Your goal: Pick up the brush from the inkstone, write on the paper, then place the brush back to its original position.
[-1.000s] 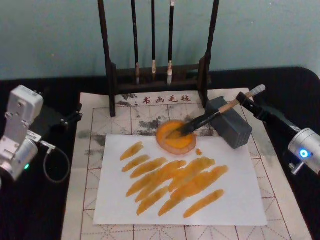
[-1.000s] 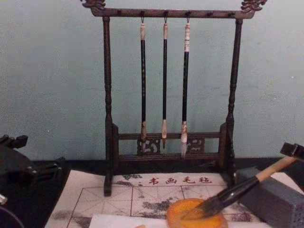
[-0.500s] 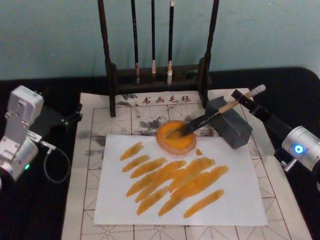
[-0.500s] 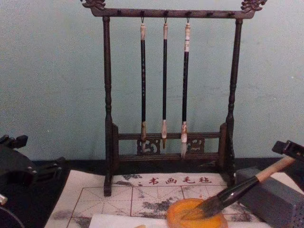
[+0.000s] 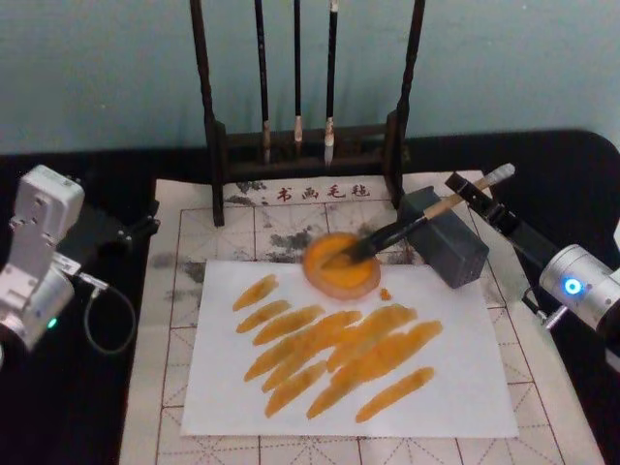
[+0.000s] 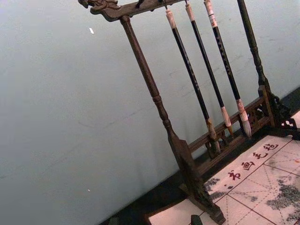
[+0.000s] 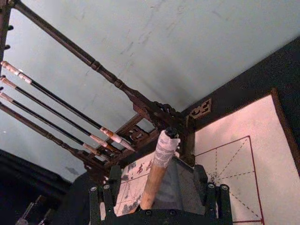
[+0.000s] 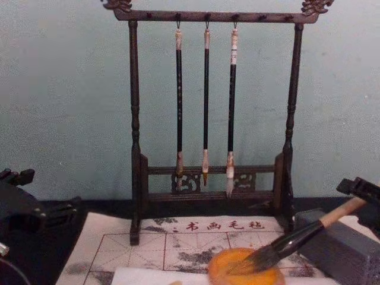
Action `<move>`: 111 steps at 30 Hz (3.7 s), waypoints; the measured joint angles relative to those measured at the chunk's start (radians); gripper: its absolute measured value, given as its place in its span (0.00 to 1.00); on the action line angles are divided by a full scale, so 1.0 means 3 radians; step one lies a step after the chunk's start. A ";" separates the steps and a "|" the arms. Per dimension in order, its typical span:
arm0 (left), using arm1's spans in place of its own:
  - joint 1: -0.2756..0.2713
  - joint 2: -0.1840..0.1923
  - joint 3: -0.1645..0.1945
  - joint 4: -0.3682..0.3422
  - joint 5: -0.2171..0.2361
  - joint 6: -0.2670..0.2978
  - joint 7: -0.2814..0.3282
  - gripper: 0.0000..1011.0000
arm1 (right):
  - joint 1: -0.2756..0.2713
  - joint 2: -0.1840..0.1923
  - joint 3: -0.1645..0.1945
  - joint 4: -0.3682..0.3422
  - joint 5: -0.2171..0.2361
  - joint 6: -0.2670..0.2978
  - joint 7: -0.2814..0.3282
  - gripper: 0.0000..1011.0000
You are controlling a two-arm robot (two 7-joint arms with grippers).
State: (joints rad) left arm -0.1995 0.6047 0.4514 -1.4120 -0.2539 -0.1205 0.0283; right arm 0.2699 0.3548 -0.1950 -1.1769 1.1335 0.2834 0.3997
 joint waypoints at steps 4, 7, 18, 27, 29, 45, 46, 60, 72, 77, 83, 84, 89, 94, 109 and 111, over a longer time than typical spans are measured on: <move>0.0000 0.0000 0.0000 0.0000 0.0000 0.0000 0.0000 0.99 | 0.0006 0.0001 -0.0012 0.0019 0.0069 0.0003 0.0009 0.99; 0.0000 0.0000 0.0000 0.0000 0.0000 0.0000 0.0000 0.99 | 0.0015 0.0005 -0.0023 0.0043 0.0107 -0.0003 0.0021 0.99; 0.0000 0.0000 0.0000 0.0000 0.0000 0.0000 0.0000 0.99 | 0.0034 0.0005 -0.0060 0.0094 0.0239 -0.0067 0.0062 0.99; 0.0000 0.0000 0.0000 0.0000 0.0000 0.0000 0.0000 0.99 | 0.0073 0.0023 -0.0119 0.0154 0.0310 -0.0116 0.0104 0.99; 0.0000 0.0000 0.0000 0.0000 0.0000 0.0000 0.0000 0.99 | 0.0073 0.0023 -0.0119 0.0155 0.0310 -0.0117 0.0104 0.99; 0.0000 0.0000 0.0000 0.0000 0.0000 0.0000 0.0000 0.99 | 0.0072 0.0021 -0.0112 0.0152 0.0304 -0.0116 0.0104 0.99; 0.0000 0.0000 0.0000 0.0000 0.0000 0.0000 0.0000 0.99 | 0.0072 0.0021 -0.0112 0.0152 0.0304 -0.0116 0.0104 0.99; 0.0000 0.0000 0.0000 0.0000 0.0000 0.0000 0.0000 0.99 | 0.0068 0.0021 -0.0110 0.0148 0.0300 -0.0112 0.0103 0.99; 0.0000 0.0000 0.0000 0.0000 0.0000 0.0000 0.0000 0.99 | 0.0068 0.0021 -0.0110 0.0148 0.0297 -0.0111 0.0103 0.99; 0.0000 0.0000 0.0000 0.0000 0.0000 0.0000 0.0000 0.99 | 0.0068 0.0021 -0.0110 0.0148 0.0297 -0.0111 0.0104 0.93; 0.0000 0.0000 0.0000 0.0000 0.0000 0.0000 0.0000 0.99 | 0.0068 0.0021 -0.0110 0.0148 0.0297 -0.0111 0.0103 0.81; 0.0000 0.0000 0.0000 0.0000 0.0000 0.0000 0.0000 0.99 | 0.0068 0.0021 -0.0110 0.0148 0.0297 -0.0111 0.0104 0.76; 0.0000 0.0000 0.0000 0.0000 0.0000 0.0000 0.0000 0.99 | 0.0068 0.0021 -0.0110 0.0148 0.0297 -0.0111 0.0103 0.63; 0.0000 0.0000 0.0000 0.0000 0.0000 0.0000 0.0000 0.99 | 0.0068 0.0021 -0.0110 0.0148 0.0297 -0.0111 0.0103 0.47; 0.0000 0.0000 0.0000 0.0000 0.0000 0.0000 0.0000 0.99 | 0.0068 0.0021 -0.0110 0.0148 0.0298 -0.0111 0.0104 0.19; 0.0000 0.0000 0.0000 0.0000 0.0000 0.0000 0.0000 0.99 | 0.0068 0.0021 -0.0110 0.0148 0.0298 -0.0111 0.0104 0.19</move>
State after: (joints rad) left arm -0.1995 0.6047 0.4514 -1.4120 -0.2538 -0.1205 0.0283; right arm 0.2903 0.3611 -0.2279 -1.1325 1.2230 0.2502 0.4308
